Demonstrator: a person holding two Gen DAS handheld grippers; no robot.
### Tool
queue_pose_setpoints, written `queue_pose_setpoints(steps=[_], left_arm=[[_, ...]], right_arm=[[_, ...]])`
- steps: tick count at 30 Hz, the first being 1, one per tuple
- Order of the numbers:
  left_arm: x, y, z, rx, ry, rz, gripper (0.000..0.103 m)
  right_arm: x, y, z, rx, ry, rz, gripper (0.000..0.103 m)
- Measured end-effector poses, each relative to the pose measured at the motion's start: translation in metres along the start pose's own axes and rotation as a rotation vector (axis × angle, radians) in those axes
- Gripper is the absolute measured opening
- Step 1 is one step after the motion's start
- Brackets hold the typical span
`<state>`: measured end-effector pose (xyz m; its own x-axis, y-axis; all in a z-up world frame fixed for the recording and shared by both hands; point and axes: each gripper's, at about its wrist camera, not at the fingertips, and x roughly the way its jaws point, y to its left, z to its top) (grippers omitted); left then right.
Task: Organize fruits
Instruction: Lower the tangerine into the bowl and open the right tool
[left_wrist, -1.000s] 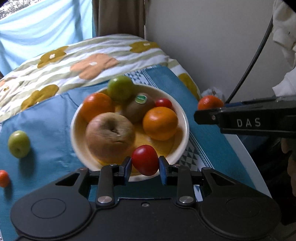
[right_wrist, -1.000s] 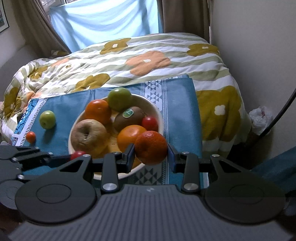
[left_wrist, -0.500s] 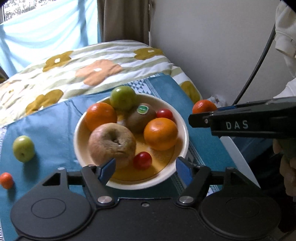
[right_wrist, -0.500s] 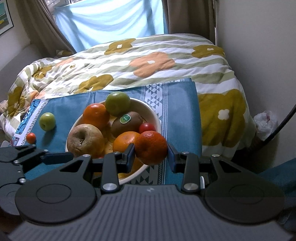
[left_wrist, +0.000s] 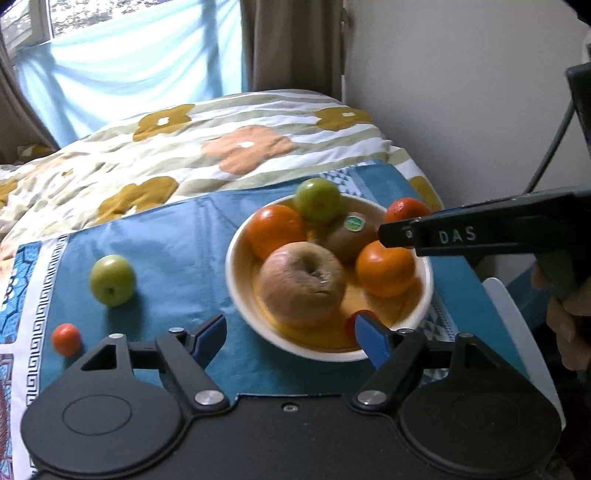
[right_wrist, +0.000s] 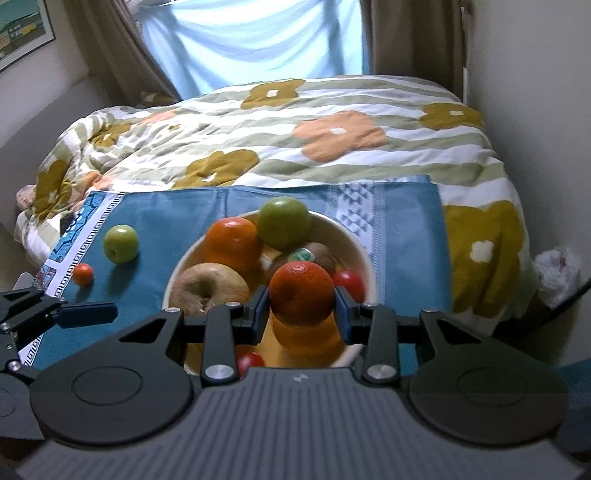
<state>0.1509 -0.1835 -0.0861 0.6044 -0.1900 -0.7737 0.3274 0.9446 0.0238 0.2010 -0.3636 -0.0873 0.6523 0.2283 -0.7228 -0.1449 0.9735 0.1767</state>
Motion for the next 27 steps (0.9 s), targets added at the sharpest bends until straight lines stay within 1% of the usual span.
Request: queue_pose_setpoints(steps=[8, 10, 12, 14, 15, 16, 21, 27], left_arm=[[-0.001, 0.019, -0.007, -0.056, 0.009, 0.061, 0.081], [-0.001, 0.021, -0.007, -0.063, 0.01, 0.072, 0.081], [-0.002, 0.022, -0.006, -0.07, 0.01, 0.079, 0.081], [-0.005, 0.023, -0.007, -0.077, 0.006, 0.081, 0.081], [-0.007, 0.024, -0.006, -0.079, 0.001, 0.084, 0.081], [-0.008, 0.024, -0.006, -0.081, -0.002, 0.087, 0.081], [-0.018, 0.026, -0.006, -0.098, -0.017, 0.101, 0.082], [-0.034, 0.028, -0.005, -0.112, -0.05, 0.123, 0.082]], right_arm=[[0.029, 0.008, 0.01, -0.031, 0.012, 0.042, 0.052], [0.032, 0.01, 0.011, -0.035, 0.013, 0.052, 0.054], [0.03, 0.01, 0.011, -0.034, 0.003, 0.066, 0.066], [0.026, 0.01, 0.01, -0.027, -0.013, 0.057, 0.095], [0.024, 0.01, 0.01, -0.024, -0.015, 0.059, 0.1], [0.022, 0.009, 0.009, -0.021, -0.014, 0.068, 0.103], [0.012, 0.009, 0.005, -0.025, -0.006, 0.068, 0.103], [-0.003, 0.015, 0.005, -0.038, -0.025, 0.07, 0.103]])
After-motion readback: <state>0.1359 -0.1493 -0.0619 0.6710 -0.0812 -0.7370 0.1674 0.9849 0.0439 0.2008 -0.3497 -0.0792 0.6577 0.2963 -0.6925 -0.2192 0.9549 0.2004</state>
